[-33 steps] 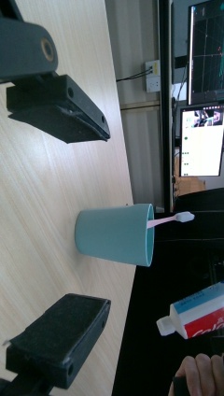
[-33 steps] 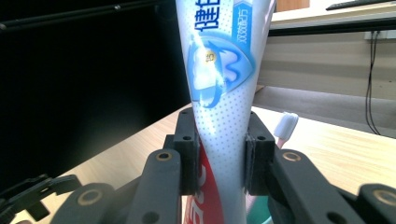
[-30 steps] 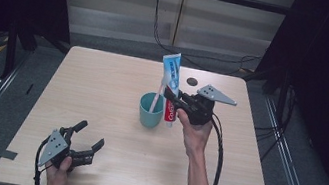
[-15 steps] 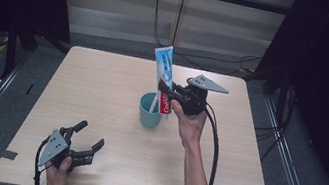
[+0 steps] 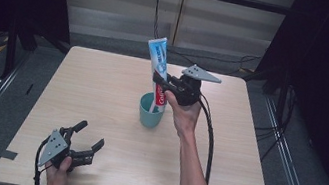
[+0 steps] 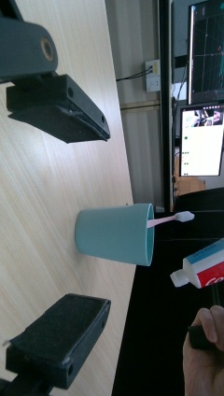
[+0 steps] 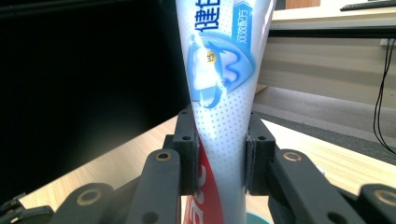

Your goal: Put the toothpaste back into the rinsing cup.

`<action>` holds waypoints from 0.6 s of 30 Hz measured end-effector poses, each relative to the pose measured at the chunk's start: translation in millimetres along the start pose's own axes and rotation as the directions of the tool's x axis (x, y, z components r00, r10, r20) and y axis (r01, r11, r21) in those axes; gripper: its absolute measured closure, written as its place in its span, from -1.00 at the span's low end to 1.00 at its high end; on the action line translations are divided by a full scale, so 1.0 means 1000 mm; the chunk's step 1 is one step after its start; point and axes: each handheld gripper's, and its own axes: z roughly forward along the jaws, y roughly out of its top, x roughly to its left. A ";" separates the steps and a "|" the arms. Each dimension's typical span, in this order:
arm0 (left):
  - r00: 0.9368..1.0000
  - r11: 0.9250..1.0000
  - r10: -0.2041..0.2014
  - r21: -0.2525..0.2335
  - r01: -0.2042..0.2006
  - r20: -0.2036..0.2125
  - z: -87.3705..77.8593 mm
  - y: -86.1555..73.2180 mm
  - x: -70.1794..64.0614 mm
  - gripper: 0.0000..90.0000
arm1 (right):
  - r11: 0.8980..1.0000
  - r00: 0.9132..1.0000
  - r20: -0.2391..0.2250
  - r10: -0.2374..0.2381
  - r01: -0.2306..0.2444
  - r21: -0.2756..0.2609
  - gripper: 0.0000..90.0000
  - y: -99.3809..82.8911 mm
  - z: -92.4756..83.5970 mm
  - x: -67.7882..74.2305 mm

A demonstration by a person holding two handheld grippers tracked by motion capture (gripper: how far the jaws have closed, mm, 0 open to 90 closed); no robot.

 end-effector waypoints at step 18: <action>1.000 1.000 -0.004 -0.002 0.004 0.002 0.000 0.000 0.000 -0.65 | 0.999 1.000 0.024 0.000 -0.001 0.043 0.59 0.000 0.020 -0.010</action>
